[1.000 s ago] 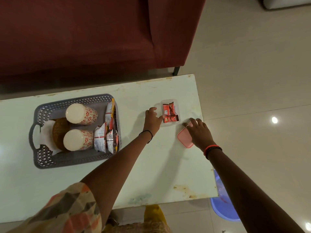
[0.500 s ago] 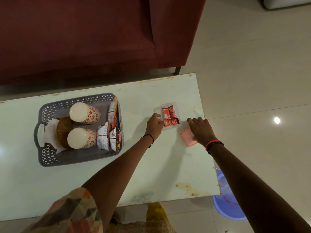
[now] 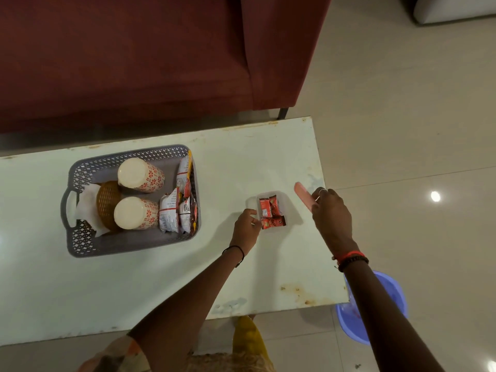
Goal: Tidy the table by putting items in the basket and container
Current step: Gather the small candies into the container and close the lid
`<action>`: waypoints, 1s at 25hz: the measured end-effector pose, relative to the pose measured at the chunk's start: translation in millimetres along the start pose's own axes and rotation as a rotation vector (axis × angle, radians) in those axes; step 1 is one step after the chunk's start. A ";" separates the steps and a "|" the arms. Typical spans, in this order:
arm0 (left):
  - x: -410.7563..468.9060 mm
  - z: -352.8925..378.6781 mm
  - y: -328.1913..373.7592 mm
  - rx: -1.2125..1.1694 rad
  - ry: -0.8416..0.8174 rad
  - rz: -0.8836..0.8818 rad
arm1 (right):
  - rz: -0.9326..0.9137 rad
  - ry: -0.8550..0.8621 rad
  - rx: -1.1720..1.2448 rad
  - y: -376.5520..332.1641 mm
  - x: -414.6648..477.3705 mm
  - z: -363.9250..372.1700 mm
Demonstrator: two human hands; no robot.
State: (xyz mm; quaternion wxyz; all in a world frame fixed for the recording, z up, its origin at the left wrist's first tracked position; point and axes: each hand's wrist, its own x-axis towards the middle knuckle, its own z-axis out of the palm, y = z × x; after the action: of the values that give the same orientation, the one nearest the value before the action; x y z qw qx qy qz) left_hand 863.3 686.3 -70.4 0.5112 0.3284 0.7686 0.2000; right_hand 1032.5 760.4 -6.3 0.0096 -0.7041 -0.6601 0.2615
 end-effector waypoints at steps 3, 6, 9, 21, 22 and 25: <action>-3.4 -2.0 -0.7 -0.065 0.010 -0.010 | -0.131 0.103 -0.117 -25.2 -20.6 21.3; -4.2 -5.1 4.6 -0.130 0.031 -0.019 | -0.219 0.067 -0.213 -42.6 -41.9 52.2; -3.6 -9.2 8.3 -0.130 0.021 0.004 | -0.219 0.072 -0.262 -50.0 -54.1 74.1; 0.4 -13.5 10.4 0.028 -0.033 0.041 | -0.179 0.021 -0.143 -31.9 -56.7 102.7; 0.8 -14.1 11.0 0.025 -0.035 0.040 | -0.196 0.024 -0.157 -32.5 -55.3 100.8; 1.7 -15.1 11.3 0.023 -0.040 0.039 | -0.224 0.068 -0.207 -32.0 -52.5 96.7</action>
State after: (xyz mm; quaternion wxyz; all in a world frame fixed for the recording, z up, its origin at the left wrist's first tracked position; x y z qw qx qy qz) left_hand 852.4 695.9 -58.3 0.5189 0.3532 0.7538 0.1945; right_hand 966.5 683.3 -59.7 -0.0116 -0.6318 -0.7573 0.1653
